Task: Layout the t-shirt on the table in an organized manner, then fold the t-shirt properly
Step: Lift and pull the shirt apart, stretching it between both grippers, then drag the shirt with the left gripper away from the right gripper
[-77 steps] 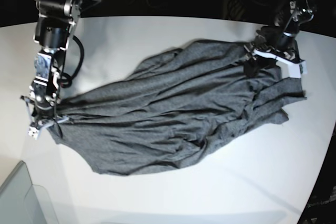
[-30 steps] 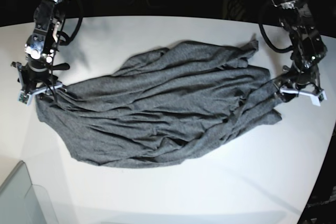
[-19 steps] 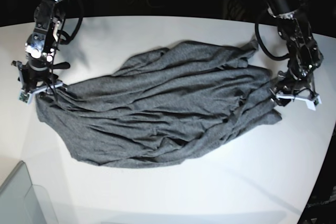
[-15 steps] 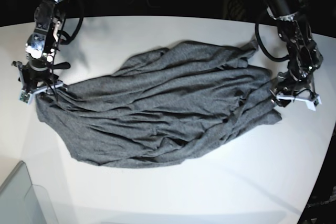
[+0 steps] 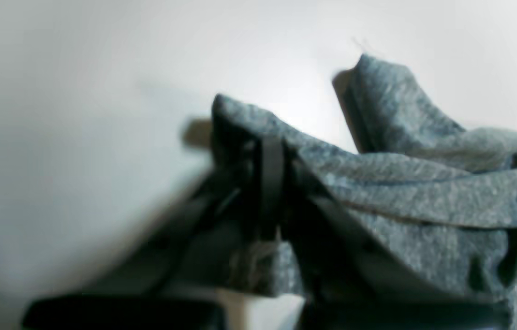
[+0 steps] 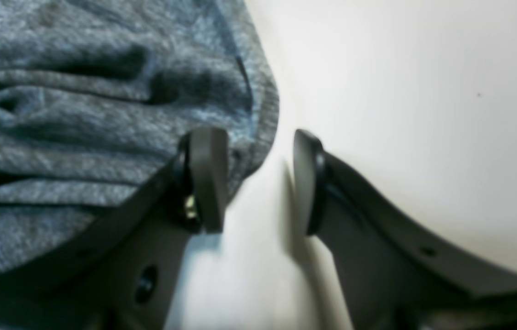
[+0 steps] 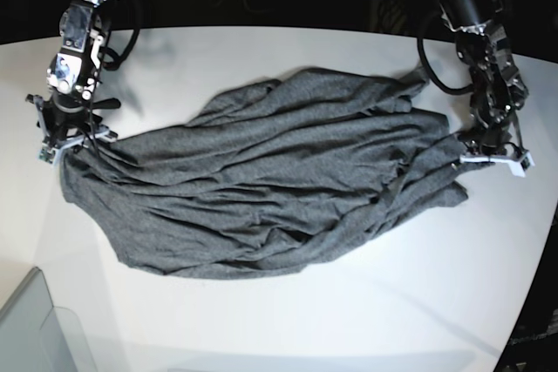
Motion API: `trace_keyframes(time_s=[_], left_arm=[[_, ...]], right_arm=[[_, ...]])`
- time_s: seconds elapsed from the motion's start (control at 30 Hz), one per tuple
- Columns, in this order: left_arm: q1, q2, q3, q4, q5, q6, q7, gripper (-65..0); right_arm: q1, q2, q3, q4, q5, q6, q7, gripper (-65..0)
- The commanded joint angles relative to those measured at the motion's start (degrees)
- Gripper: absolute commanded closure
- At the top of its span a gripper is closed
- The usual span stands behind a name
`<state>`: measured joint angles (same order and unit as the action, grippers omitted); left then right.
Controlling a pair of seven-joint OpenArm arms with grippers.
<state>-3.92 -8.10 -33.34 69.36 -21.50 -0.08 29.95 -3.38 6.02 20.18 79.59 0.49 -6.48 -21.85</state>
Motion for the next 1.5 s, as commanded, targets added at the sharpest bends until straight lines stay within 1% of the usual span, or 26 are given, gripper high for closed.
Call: trace_keyframes(time_s=[0.0,0.03,0.13,0.37,0.67,0.87,1.1,1.2,1.4,1.47], left_arm=[[-0.96,-0.65,-0.11,0.48,0.00,-0.06,0.33,0.0],[-0.96,-0.65,-0.11,0.75,-0.09,-0.06,0.33,-0.8],[-0.96,-0.65,-0.28,2.33,-0.17,-0.06,0.33,-0.1],[0.36,-0.39,-0.20,11.74,-0.17,0.21,0.95,-0.1],[1.77,3.39,-0.28,19.03,-0.17,0.30,1.03,-0.1],[1.59,4.19,-0.02,24.31,-0.09,0.30,1.03,-0.1],[-1.31,4.36,0.16,24.92,-0.09,0.30,1.03,-0.1],[-3.33,3.92,1.91,24.22,0.18,0.30,1.03,-0.1],[-10.19,3.92,3.85,19.38,0.44,0.30,1.03,-0.1],[-12.74,3.31,4.64,17.27,0.44,0.30,1.03,-0.1]], right_arm=[[0.87,0.79,0.08,0.98,-0.18,-0.07,1.41,-24.4],[1.40,0.79,-0.01,0.98,-0.18,-0.07,1.49,-24.4],[1.84,0.79,0.25,0.98,-0.18,-0.07,1.41,-24.4],[1.40,0.79,-0.10,0.89,-0.27,-0.07,1.32,-24.4],[-0.01,1.49,-0.10,1.07,-0.45,-0.07,1.32,-24.4],[1.14,1.67,-0.10,1.33,-0.45,-0.07,1.41,-24.4],[1.40,1.67,0.17,1.33,-0.45,-0.07,1.05,-24.4],[1.05,1.67,0.25,1.33,-0.45,-0.07,1.05,-24.4],[-0.54,1.41,0.25,3.88,-0.45,-0.07,0.97,-24.4],[-1.24,1.32,0.25,5.20,-0.45,-0.07,0.97,-24.4]])
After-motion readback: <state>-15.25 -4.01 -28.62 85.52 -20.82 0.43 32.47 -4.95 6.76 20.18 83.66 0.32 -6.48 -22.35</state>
